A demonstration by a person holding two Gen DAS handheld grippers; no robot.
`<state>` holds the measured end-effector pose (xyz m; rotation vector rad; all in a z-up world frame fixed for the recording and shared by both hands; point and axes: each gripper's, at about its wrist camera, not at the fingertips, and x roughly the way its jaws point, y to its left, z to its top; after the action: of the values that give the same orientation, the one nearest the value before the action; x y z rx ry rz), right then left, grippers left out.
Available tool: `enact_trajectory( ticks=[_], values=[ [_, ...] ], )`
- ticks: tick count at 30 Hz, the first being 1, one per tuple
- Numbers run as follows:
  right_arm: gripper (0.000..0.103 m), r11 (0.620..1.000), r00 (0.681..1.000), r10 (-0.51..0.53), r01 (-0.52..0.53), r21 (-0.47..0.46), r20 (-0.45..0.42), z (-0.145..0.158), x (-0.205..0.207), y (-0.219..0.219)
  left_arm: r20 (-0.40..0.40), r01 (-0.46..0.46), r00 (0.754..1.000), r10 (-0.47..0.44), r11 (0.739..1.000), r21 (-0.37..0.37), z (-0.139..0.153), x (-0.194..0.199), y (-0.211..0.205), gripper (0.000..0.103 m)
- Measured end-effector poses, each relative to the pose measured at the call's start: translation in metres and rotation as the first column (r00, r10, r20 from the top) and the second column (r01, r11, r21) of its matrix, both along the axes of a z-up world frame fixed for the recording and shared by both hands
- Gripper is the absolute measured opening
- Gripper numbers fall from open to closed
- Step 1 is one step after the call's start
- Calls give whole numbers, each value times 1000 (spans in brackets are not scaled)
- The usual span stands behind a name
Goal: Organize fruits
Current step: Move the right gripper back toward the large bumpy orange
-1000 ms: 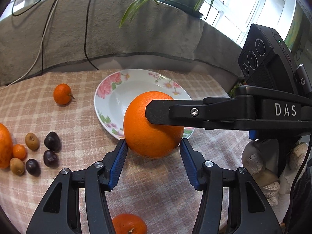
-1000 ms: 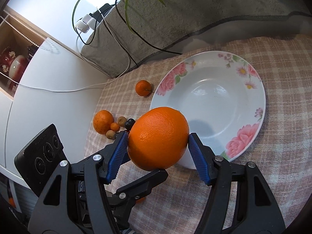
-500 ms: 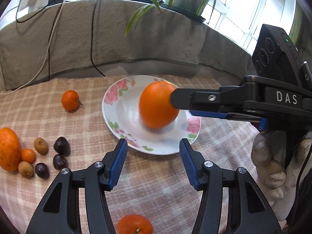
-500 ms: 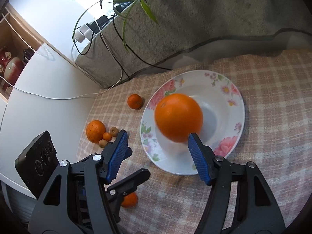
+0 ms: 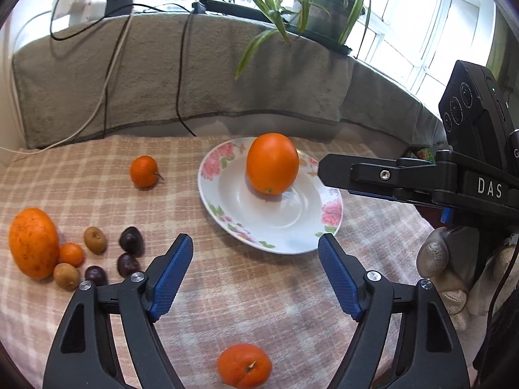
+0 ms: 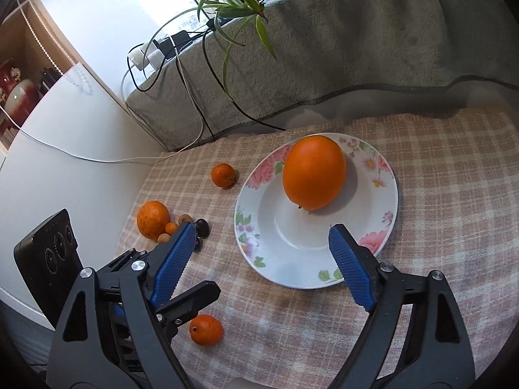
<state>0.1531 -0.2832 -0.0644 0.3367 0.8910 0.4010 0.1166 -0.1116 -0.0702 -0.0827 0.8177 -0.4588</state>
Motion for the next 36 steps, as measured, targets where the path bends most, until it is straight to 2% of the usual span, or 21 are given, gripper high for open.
enact_trajectory(
  ticks=[9, 19, 28, 36],
  values=[
    [87, 999, 1000, 11, -10, -31, 10, 2, -3, 13, 13, -64, 998, 64, 998, 27, 2, -4, 26, 81],
    [87, 997, 999, 47, -46, -54, 22, 6, -9, 29, 37, -154, 988, 153, 987, 42, 3, -13, 75, 81],
    [87, 993, 996, 91, -89, -73, 24, 6, -10, 45, 60, -268, 963, 264, 962, 61, 5, -30, 126, 81],
    [87, 986, 990, 138, -136, -96, 18, 7, -6, 63, 43, -355, 935, 353, 932, 67, -5, -36, 172, 81]
  ],
)
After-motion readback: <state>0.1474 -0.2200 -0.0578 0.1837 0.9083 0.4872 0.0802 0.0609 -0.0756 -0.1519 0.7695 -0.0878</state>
